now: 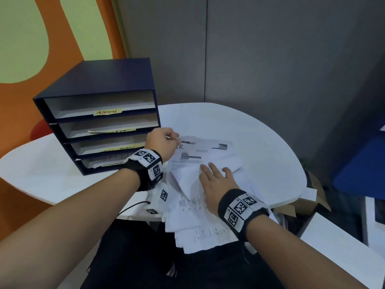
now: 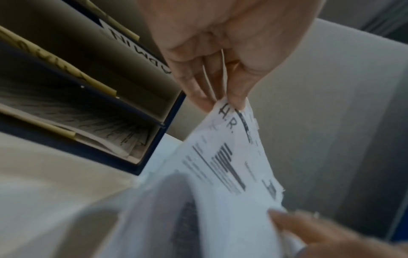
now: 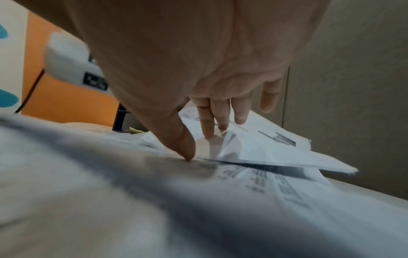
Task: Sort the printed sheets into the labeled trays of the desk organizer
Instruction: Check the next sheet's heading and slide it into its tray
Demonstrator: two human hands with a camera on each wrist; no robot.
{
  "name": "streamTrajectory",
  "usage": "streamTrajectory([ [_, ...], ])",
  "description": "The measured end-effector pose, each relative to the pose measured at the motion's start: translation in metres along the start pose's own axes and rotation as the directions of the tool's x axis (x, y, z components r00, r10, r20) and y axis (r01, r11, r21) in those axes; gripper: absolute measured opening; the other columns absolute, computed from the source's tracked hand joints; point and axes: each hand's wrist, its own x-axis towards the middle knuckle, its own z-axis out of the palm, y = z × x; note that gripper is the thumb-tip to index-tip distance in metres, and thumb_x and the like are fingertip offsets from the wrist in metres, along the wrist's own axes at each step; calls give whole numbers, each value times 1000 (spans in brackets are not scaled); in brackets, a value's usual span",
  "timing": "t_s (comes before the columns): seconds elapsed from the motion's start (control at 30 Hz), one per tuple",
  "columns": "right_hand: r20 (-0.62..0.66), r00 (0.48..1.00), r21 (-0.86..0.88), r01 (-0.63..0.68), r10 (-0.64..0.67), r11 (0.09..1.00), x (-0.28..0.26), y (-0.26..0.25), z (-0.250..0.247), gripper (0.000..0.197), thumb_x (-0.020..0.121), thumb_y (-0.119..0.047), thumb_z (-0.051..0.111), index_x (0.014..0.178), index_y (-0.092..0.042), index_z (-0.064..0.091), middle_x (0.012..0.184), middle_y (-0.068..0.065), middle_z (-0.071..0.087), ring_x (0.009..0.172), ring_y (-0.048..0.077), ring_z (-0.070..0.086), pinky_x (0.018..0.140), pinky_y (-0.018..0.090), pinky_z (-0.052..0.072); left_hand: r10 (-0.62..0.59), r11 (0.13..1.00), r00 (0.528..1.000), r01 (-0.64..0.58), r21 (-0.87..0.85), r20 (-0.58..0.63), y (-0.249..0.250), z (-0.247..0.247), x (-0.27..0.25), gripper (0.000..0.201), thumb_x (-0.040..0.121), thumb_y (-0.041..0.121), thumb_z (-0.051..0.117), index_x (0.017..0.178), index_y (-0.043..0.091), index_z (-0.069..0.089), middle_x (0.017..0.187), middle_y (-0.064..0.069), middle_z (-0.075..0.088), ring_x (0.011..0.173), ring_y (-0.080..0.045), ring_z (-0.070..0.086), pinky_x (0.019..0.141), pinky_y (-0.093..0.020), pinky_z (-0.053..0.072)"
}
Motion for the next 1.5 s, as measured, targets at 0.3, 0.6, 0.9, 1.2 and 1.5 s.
streamTrajectory([
  [0.3,-34,999,2,-15,15,1000,0,-1,7,109,78,-23,60,148,-27,-25,154,17,16,141,33,17,112,54,14,88,945,992,-112,-307,-93,53,-43,11,36,84,6,74,59,24,57,86,-22,74,87,-42,71,75,-47,58],
  [0.6,-260,961,146,-57,94,988,-1,3,-9,102,70,-13,57,152,-23,-3,157,15,7,142,32,12,107,46,24,130,895,989,-149,-421,-75,83,-58,3,31,89,5,69,65,17,54,69,-8,65,73,-28,64,68,-44,56],
  [0.9,-363,907,384,-62,213,921,-3,18,-27,91,87,-36,58,151,-31,-6,161,-3,-11,147,25,7,111,44,27,129,912,992,-114,-394,11,70,-55,-5,23,93,8,66,75,14,55,80,-17,70,78,-31,68,73,-45,56],
  [1.2,362,929,293,-34,-78,955,-5,18,0,79,86,-65,48,151,-44,8,160,-13,-6,148,29,-2,115,58,12,220,887,937,-308,-343,-272,82,-83,4,23,92,10,67,76,21,54,81,-8,72,72,-19,70,65,-36,60],
  [1.5,324,927,329,79,-191,941,-6,18,-13,61,90,-42,59,143,-49,29,159,-17,14,145,16,20,115,43,26,208,811,792,-468,-352,-574,111,-124,15,28,92,8,64,75,24,49,71,12,57,56,9,56,59,-12,45],
])
